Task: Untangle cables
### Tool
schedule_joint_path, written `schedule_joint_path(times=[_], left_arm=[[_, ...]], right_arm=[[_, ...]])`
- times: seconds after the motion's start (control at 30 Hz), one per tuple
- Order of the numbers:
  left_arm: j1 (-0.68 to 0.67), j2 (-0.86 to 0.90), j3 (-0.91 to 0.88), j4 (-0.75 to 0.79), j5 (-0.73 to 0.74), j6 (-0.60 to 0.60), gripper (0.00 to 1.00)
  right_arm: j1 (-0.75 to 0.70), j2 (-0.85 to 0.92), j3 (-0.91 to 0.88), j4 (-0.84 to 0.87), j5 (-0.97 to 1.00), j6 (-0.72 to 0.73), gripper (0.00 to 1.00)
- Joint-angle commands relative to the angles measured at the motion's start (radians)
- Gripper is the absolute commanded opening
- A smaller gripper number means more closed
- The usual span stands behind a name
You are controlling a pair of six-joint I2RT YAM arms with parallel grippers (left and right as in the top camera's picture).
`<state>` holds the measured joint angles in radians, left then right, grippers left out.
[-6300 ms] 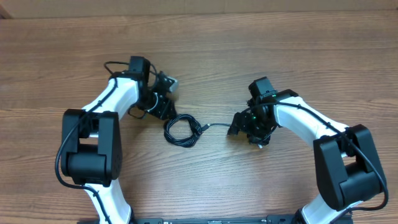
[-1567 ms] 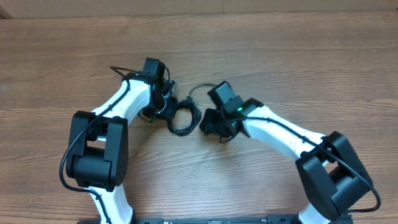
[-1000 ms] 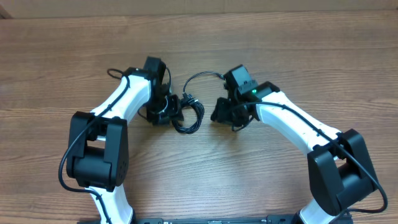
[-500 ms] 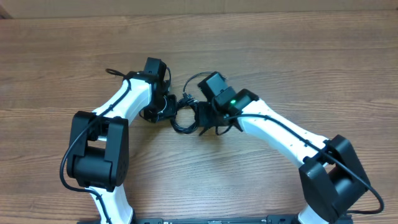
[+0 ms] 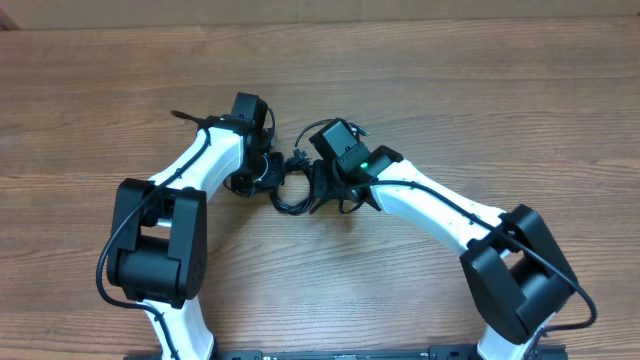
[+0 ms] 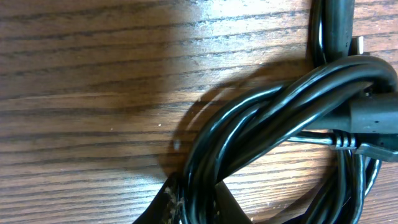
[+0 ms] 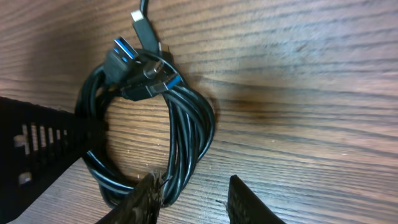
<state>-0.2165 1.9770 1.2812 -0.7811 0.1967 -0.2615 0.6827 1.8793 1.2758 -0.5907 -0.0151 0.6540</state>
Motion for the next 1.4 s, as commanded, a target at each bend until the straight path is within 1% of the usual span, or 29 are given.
schedule_joint_path(times=[0.0,0.1,0.4,0.83,1.2,1.27,1.37], left_arm=[[-0.007,-0.007,-0.009,0.001,-0.012,0.015,0.13],[-0.007,-0.007,-0.009,0.001,-0.013,0.015,0.13],[-0.007,-0.007,-0.009,0.001,-0.013,0.015,0.14],[-0.007,-0.007,-0.009,0.001,-0.013,0.015,0.15],[-0.007,-0.007,-0.009,0.001,-0.013,0.015,0.15],[-0.007,-0.007,-0.009,0.001,-0.013,0.015,0.15],[-0.007,-0.007,-0.009,0.001,-0.013,0.015,0.15]], right_arm=[[0.007,0.031,-0.001,0.023,-0.039,0.032,0.34],[0.008,0.06,-0.001,0.034,-0.043,0.057,0.33],[0.051,0.074,-0.001,0.087,-0.035,0.056,0.29],[0.085,0.077,-0.001,0.093,0.117,0.057,0.31],[0.096,0.12,-0.001,0.127,0.097,0.056,0.3],[0.096,0.129,-0.001,0.141,0.068,0.056,0.28],[0.096,0.131,-0.001,0.141,0.066,0.056,0.22]])
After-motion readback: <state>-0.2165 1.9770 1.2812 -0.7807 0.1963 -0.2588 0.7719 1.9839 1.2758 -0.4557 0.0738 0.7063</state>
